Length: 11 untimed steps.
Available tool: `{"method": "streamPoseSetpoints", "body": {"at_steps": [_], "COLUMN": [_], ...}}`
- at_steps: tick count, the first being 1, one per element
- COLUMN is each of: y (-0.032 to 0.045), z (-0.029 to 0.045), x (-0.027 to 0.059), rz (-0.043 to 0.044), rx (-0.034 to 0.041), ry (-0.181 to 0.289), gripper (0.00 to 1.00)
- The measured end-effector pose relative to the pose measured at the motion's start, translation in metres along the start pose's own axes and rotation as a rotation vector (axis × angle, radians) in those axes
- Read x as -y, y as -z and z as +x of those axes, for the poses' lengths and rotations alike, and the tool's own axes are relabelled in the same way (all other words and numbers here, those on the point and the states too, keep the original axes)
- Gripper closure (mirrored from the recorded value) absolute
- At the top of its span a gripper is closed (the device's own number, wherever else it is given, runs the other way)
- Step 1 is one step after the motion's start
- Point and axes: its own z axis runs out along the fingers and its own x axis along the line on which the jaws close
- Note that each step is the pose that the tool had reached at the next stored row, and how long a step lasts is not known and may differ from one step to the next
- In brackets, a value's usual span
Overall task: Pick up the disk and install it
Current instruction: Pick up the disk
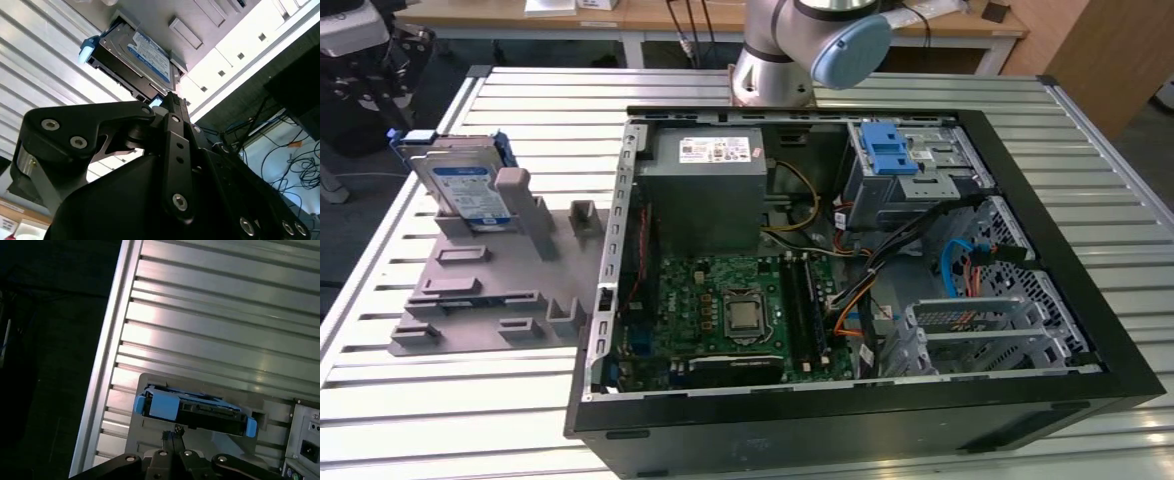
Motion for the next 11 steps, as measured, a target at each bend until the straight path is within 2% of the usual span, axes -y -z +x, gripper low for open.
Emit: {"method": "streamPoseSetpoints", "body": {"at_steps": [11], "y": [-0.0001], "z": [0.0001], "x": [0.0], "rz": [0.0028], "rx": [-0.0044], "ry": [0.132], "gripper": [0.89]}}
